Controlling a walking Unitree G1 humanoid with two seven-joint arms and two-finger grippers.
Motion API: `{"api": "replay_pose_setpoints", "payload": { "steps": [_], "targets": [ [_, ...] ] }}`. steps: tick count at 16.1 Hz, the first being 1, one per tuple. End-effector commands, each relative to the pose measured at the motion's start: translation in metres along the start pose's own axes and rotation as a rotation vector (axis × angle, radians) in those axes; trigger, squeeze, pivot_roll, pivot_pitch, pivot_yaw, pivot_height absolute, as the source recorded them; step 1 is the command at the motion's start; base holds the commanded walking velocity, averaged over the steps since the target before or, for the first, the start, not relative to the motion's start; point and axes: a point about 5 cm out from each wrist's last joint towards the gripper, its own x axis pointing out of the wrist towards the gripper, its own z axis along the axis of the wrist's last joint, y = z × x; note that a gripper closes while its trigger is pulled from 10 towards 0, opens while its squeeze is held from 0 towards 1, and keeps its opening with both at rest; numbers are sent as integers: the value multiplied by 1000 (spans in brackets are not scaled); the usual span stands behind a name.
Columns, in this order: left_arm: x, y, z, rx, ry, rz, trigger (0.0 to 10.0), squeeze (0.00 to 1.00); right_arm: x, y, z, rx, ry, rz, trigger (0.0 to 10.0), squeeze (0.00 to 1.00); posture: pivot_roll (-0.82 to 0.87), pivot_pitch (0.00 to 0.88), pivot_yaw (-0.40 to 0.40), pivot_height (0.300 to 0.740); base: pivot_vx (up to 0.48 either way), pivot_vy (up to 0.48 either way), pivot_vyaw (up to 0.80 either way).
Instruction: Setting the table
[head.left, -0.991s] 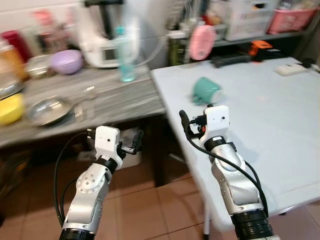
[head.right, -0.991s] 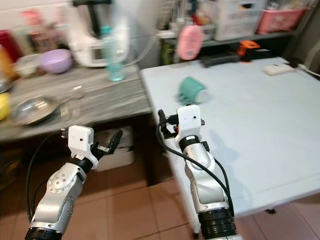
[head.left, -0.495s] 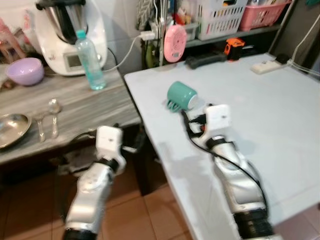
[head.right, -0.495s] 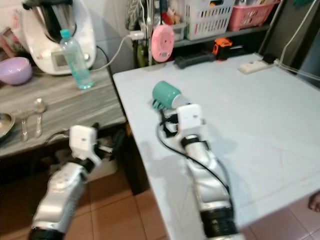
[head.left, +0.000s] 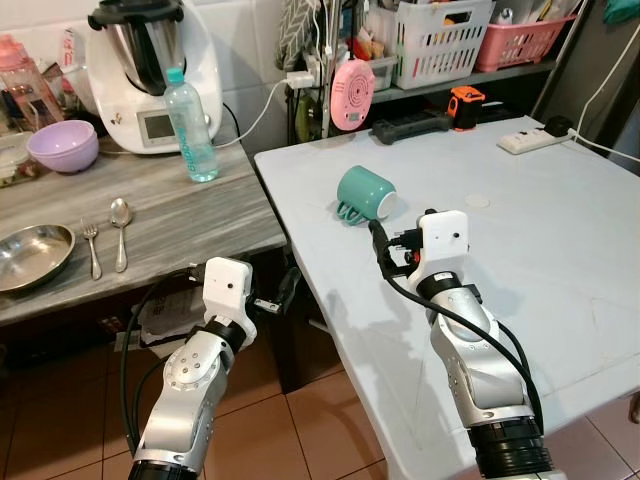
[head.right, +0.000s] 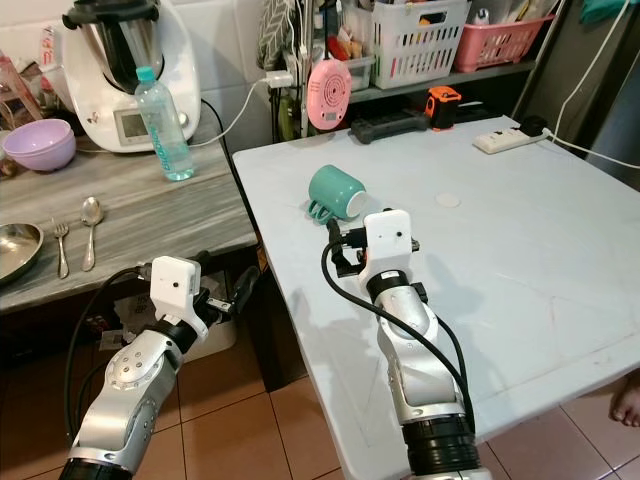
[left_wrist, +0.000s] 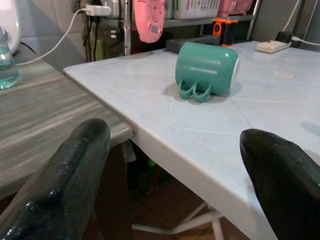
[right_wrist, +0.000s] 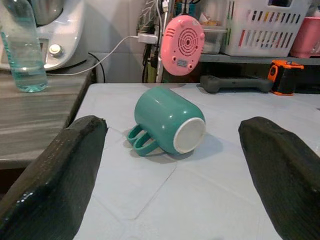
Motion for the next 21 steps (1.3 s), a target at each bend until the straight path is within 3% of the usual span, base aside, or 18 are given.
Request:
{"api": "replay_pose_setpoints", "payload": {
  "steps": [1,5,6,8,14,17,18,21],
  "targets": [
    [-1,0,2,15,0,-8,10000,0,1,-3,5,0,-10,-18,10000,0,-29,0,45,740,0,0,-731],
    [-10,3,0,25,21,1,10000,0,2,-19,7,7,-6,-69,10000,0,-20,3,63,740,0,0,-744],
    [-18,2,0,31,37,-11,10000,0,4,-35,10,13,-4,-114,10000,0,-12,37,79,740,0,0,0],
    [-27,5,0,35,53,-19,10000,0,11,-49,14,22,-3,-145,10000,0,-1,71,93,740,0,0,0],
    [-37,8,3,46,81,-16,10000,0,44,-49,27,-23,-25,-92,10000,0,35,102,97,740,0,0,0],
    [-55,11,4,64,110,6,10000,0,64,-50,39,-15,-27,-53,10000,0,104,142,93,740,0,0,0],
    [-68,15,6,73,131,27,10000,0,71,-51,42,0,-22,-52,10000,0,139,158,96,740,0,0,0],
    [-78,16,7,78,143,44,10000,0,77,-51,44,14,-17,-52,10000,0,176,166,98,740,0,0,0]
  ]
}}
